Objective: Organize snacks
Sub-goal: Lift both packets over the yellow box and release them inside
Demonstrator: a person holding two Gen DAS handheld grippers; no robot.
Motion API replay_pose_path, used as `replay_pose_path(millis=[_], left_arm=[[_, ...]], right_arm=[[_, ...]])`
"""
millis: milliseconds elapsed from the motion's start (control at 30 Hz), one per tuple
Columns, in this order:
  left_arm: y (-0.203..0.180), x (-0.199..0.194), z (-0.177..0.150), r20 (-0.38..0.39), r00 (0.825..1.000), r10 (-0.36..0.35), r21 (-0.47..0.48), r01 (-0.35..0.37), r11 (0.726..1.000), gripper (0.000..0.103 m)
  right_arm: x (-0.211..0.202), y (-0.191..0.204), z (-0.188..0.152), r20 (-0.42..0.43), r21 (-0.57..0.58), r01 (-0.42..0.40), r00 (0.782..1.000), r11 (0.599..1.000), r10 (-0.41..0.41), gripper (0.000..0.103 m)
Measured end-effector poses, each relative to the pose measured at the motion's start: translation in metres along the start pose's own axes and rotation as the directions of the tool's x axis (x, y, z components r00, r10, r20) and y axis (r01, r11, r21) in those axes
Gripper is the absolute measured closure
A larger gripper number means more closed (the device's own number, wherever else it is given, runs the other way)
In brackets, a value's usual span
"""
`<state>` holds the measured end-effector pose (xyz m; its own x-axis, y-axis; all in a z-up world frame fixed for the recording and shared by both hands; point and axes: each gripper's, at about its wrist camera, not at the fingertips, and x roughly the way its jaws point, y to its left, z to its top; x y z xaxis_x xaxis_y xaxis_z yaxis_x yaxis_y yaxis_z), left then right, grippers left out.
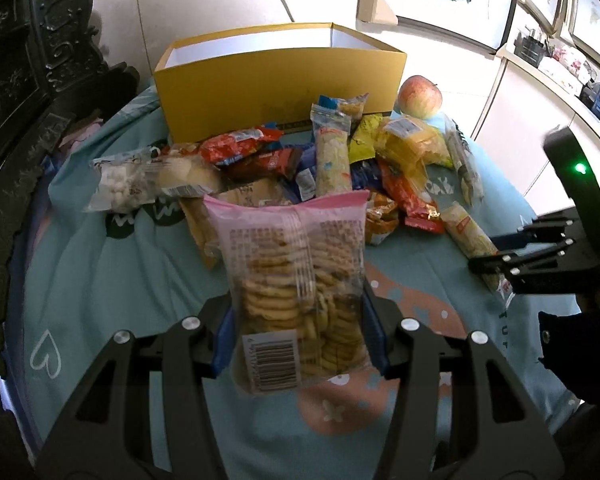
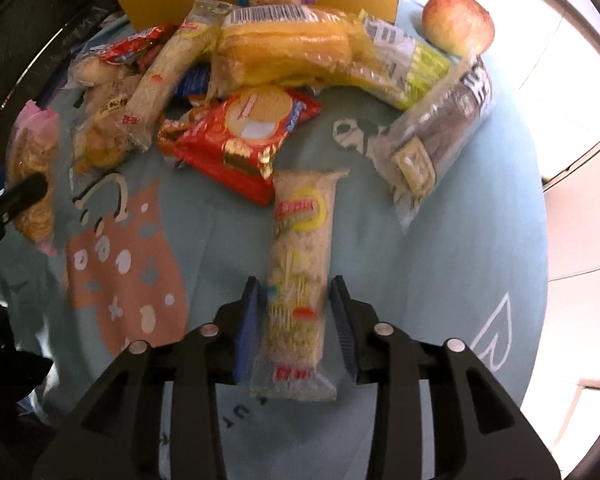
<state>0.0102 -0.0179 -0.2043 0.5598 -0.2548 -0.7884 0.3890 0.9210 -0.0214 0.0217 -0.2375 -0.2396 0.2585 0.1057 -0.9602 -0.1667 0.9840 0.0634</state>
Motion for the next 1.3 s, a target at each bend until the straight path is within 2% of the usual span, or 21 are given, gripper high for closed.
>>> replay_pose_path(millis=[67, 100, 167, 367, 633, 900, 1133, 1233, 1300], left_arm=[[0.000, 0.000, 0.000, -0.002, 1.000, 0.002, 0.000, -0.002, 1.000, 0.050], [0.000, 0.000, 0.000, -0.002, 1.000, 0.004, 0.001, -0.004, 1.000, 0.050], [0.000, -0.001, 0.001, -0.001, 1.000, 0.007, 0.002, -0.007, 1.000, 0.050], [0.009, -0.008, 0.003, 0.018, 1.000, 0.021, -0.015, -0.021, 1.000, 0.050], [0.007, -0.024, 0.012, 0.057, 0.998, 0.009, -0.012, -0.009, 1.000, 0.050], [0.009, -0.042, 0.028, 0.105, 0.994, 0.013, -0.015, -0.011, 1.000, 0.050], [0.018, -0.057, 0.075, 0.178, 0.984, 0.031, -0.045, -0.024, 0.999, 0.050], [0.021, -0.059, 0.102, 0.210, 0.976, 0.057, -0.039, -0.050, 0.998, 0.050], [0.027, -0.060, 0.121, 0.230, 0.971, 0.065, -0.068, -0.051, 0.996, 0.050]], right_arm=[[0.005, 0.001, 0.007, 0.003, -0.004, 0.017, 1.000, 1.000, -0.017, 0.066], [0.006, 0.002, 0.009, 0.007, -0.009, 0.024, 1.000, 1.000, -0.023, 0.072], [0.005, 0.001, 0.011, 0.001, -0.005, 0.007, 1.000, 1.000, -0.007, 0.075], [-0.021, 0.003, 0.013, 0.050, -0.013, -0.056, 0.997, 0.998, 0.057, 0.076], [-0.065, 0.001, 0.019, 0.137, -0.020, -0.077, 0.987, 0.997, 0.079, 0.076], [-0.093, 0.008, 0.029, 0.206, -0.031, -0.108, 0.972, 0.994, 0.112, 0.076], [-0.128, 0.002, 0.066, 0.296, -0.023, -0.155, 0.943, 0.988, 0.155, 0.075], [-0.143, -0.001, 0.092, 0.336, -0.026, -0.156, 0.929, 0.987, 0.156, 0.075], [-0.154, -0.006, 0.112, 0.367, -0.027, -0.155, 0.918, 0.988, 0.154, 0.075]])
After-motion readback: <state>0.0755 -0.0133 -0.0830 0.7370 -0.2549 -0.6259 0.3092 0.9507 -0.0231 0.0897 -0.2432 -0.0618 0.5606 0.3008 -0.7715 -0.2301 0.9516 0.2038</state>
